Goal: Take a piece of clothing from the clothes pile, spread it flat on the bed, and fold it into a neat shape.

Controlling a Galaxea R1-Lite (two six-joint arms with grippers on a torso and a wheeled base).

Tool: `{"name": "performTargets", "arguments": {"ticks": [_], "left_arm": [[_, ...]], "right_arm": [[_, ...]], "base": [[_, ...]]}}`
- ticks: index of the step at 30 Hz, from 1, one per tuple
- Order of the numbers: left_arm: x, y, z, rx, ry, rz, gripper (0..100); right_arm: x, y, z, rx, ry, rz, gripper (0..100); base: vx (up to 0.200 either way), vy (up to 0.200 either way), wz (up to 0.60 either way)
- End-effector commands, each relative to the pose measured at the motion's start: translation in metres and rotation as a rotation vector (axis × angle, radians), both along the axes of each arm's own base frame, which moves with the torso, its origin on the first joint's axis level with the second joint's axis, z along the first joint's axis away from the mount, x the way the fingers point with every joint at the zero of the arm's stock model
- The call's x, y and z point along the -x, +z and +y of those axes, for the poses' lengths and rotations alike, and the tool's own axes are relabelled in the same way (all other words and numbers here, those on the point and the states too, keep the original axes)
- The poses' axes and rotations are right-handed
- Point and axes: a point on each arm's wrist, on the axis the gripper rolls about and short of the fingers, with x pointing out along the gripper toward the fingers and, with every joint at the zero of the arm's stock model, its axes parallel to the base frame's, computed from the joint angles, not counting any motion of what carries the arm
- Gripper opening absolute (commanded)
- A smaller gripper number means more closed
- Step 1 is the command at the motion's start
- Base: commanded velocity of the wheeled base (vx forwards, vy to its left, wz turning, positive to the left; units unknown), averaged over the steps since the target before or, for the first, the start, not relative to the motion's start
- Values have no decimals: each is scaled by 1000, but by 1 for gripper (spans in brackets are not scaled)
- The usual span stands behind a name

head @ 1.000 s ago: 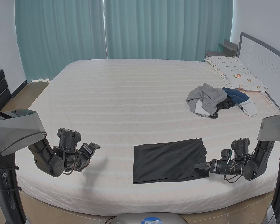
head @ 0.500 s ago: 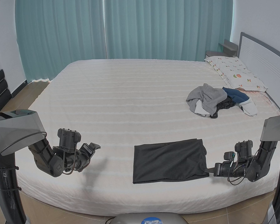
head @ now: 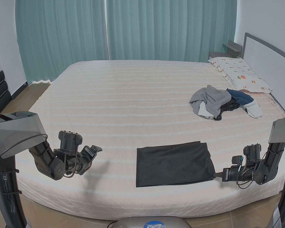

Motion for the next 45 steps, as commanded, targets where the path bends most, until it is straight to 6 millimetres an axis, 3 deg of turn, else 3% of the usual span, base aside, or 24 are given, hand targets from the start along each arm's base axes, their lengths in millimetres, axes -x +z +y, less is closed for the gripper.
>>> {"name": "performTargets", "arguments": {"ticks": [1,5,6,10,14,18,30,36,45], "left_arm": [[0,0,0,0,0,1,100],[0,0,0,0,0,1,100],[0,0,0,2,0,1,100],[0,0,0,0,-1,1,100],[0,0,0,1,0,-1,100],[-2,1,0,6,4,-4,100],[-2,1,0,9,6,-5,100],[-1,0,-1,1,1,-2,100],[0,-1,0,-1,0,0,100]], "right_arm": [[1,-4,-2,9,2,10,0],[3,-5,-3,16,8,12,0],[3,-5,-3,19,11,10,100],[1,-3,-3,20,11,-4,100],[-12,12,-13,-5,-41,-75,100],[-24,17,-10,-82,-113,-64,100],[-92,3,34,-284,-380,-34,100],[-101,-3,48,-302,-358,-40,100],[-101,0,42,-281,-404,-61,100]], "base": [[0,0,0],[0,0,0],[0,0,0],[0,0,0],[0,0,0],[0,0,0],[17,-17,0],[33,-33,0],[0,0,0]]}}
